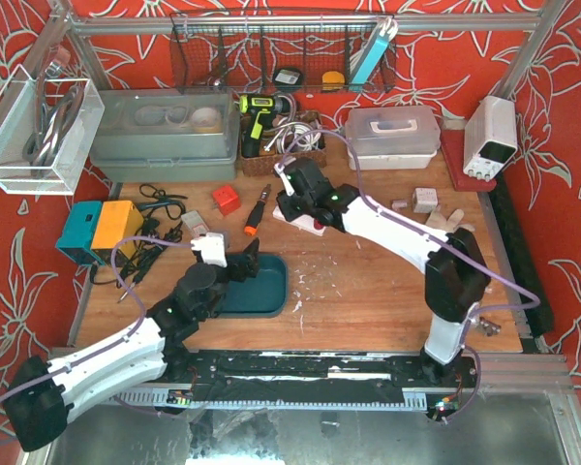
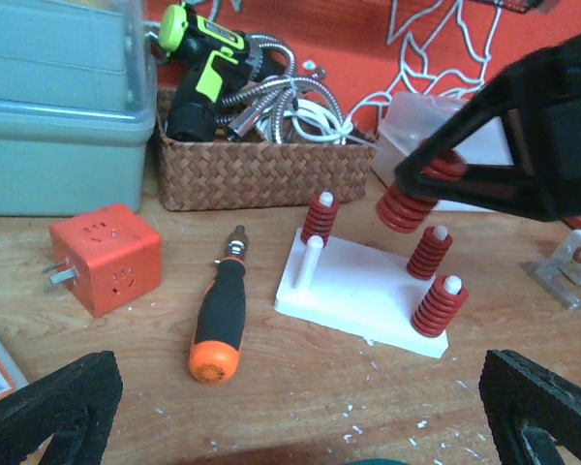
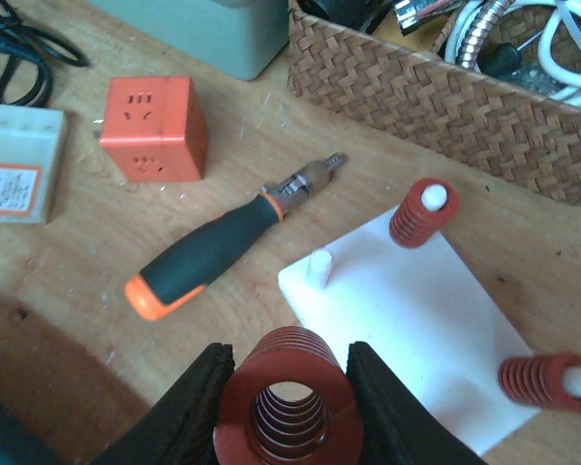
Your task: Install the large spring
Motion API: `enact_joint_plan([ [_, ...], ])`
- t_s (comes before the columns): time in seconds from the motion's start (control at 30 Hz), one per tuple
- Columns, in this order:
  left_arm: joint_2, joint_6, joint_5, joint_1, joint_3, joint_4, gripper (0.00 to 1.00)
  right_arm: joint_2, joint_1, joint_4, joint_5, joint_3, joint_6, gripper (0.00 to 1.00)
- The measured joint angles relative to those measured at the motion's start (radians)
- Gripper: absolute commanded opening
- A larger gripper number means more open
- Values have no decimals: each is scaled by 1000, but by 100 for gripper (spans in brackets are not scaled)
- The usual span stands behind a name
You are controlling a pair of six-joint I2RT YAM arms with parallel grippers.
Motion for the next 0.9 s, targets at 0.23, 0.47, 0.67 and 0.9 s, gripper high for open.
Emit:
enact_joint_plan([
  [0.23, -58, 21, 2, 0, -111, 105, 100, 178, -30, -2, 10, 151, -8, 0],
  [0.47, -44, 71, 20, 0, -129, 170, 100, 281, -60, -23, 7, 235, -8, 0],
  [0.67, -49, 102, 31, 0, -152, 208, 100, 317, -69, -37, -14, 271, -8, 0],
  [0.9, -64, 115, 46, 0, -161, 220, 100, 362, -69, -39, -35, 301, -7, 0],
])
